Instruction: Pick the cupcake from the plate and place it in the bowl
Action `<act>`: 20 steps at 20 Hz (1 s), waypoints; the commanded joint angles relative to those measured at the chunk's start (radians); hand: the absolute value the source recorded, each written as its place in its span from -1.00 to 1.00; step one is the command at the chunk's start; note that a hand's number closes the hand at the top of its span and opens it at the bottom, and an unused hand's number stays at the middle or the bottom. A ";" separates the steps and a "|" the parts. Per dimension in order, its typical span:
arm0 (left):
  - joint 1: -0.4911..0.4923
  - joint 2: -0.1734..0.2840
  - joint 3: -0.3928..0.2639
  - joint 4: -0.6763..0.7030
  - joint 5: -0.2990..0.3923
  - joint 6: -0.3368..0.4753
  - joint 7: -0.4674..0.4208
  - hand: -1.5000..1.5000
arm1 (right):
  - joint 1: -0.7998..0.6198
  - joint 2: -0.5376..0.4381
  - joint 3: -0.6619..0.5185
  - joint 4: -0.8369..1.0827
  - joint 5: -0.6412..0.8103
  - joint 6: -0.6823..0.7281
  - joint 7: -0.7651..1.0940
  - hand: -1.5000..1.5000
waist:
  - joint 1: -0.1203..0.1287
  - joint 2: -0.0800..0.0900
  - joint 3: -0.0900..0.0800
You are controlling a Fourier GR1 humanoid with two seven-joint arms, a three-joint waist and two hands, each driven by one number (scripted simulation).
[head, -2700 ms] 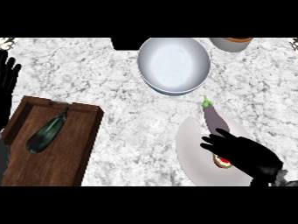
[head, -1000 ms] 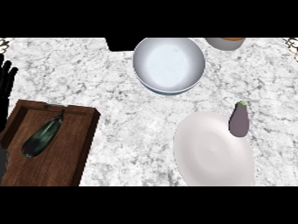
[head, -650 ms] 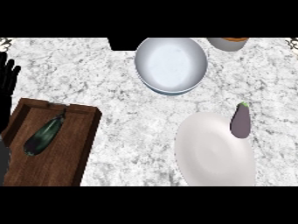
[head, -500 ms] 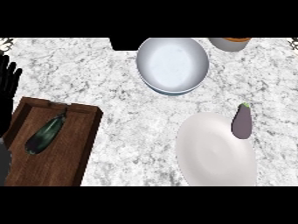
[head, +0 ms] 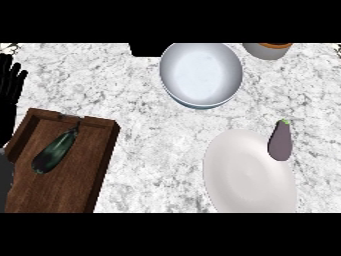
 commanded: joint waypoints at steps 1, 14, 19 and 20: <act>-0.015 0.025 0.019 0.004 0.017 -0.020 0.025 0.00 | -0.145 0.052 0.125 0.044 0.001 -0.007 0.173 1.00 | -0.001 0.000 0.001; 0.006 -0.035 -0.023 0.037 -0.035 0.010 -0.051 0.00 | -0.494 0.175 0.298 0.687 0.188 -0.253 0.121 1.00 | 0.015 0.008 0.001; 0.004 -0.010 -0.007 -0.063 0.002 0.003 0.056 0.00 | -0.410 0.290 0.399 0.811 0.286 -0.414 0.062 1.00 | 0.013 0.004 0.002; -0.019 -0.009 0.001 0.008 -0.006 -0.003 0.003 0.00 | -0.434 0.230 0.346 0.888 0.261 -0.409 -0.002 1.00 | 0.005 0.006 0.002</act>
